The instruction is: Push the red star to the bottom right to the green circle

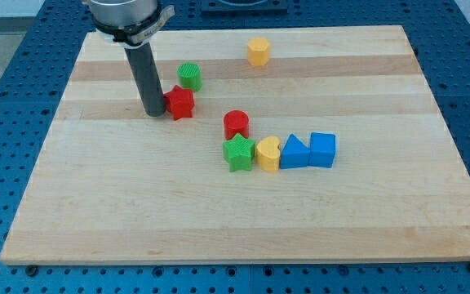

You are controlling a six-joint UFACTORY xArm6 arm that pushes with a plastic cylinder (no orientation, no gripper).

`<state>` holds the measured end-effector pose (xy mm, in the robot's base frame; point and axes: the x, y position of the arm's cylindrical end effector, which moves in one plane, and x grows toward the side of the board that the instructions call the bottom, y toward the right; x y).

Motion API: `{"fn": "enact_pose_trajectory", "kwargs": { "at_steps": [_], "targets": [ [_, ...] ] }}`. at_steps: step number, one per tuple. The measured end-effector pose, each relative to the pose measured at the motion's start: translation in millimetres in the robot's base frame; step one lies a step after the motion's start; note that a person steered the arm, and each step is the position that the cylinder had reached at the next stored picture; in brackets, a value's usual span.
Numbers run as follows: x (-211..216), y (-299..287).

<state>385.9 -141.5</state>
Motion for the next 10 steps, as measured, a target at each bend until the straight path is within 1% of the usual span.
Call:
{"fn": "enact_pose_trajectory", "kwargs": {
  "at_steps": [4, 10],
  "targets": [
    [-2.8, 3.9],
    [-2.8, 39.5]
  ]
}}
